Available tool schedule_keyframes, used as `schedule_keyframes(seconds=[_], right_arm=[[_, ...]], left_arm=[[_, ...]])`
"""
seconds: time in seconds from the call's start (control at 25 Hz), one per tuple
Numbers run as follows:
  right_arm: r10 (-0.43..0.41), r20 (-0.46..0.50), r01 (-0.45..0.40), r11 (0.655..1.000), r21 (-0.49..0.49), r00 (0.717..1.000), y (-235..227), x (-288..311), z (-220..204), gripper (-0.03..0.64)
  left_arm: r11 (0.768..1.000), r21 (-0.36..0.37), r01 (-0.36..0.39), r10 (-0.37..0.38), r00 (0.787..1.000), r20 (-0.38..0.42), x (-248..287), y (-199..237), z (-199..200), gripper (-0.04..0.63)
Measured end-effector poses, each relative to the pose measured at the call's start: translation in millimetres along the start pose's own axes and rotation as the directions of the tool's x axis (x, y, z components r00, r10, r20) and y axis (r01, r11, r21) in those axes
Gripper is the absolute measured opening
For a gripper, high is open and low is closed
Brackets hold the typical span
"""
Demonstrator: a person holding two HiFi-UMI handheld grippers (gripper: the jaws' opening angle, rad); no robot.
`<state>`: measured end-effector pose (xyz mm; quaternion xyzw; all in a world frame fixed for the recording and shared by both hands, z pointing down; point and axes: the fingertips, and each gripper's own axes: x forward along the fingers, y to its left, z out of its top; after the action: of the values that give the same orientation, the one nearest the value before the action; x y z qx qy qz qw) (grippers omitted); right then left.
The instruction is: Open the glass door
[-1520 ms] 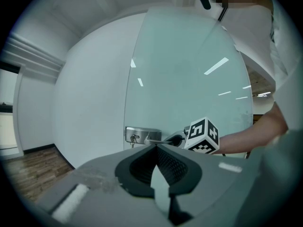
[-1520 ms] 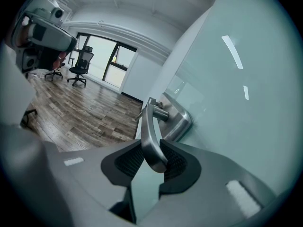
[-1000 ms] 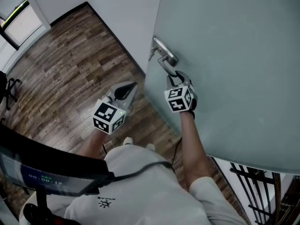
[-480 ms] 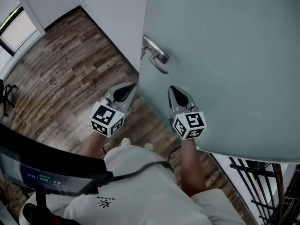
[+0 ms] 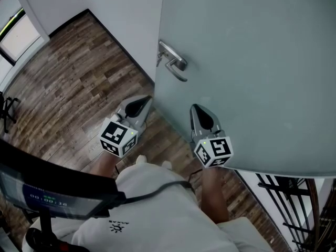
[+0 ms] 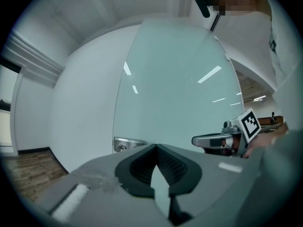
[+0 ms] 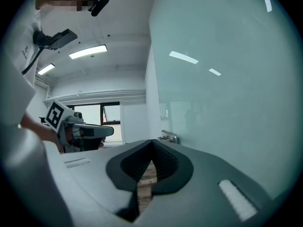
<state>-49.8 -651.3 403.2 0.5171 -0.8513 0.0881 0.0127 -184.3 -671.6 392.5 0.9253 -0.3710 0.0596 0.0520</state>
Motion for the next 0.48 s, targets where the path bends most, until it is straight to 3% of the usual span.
schedule_keyframes(seconds=[0.48], right_arm=[[-0.026, -0.001, 0.026, 1.0, -0.015, 1.0, -8.0, -4.9, 5.6, 0.008]], left_arm=[[1.0, -0.006, 0.015, -0.015, 1.0, -0.002, 2.0, -6.0, -2.1, 0.006]])
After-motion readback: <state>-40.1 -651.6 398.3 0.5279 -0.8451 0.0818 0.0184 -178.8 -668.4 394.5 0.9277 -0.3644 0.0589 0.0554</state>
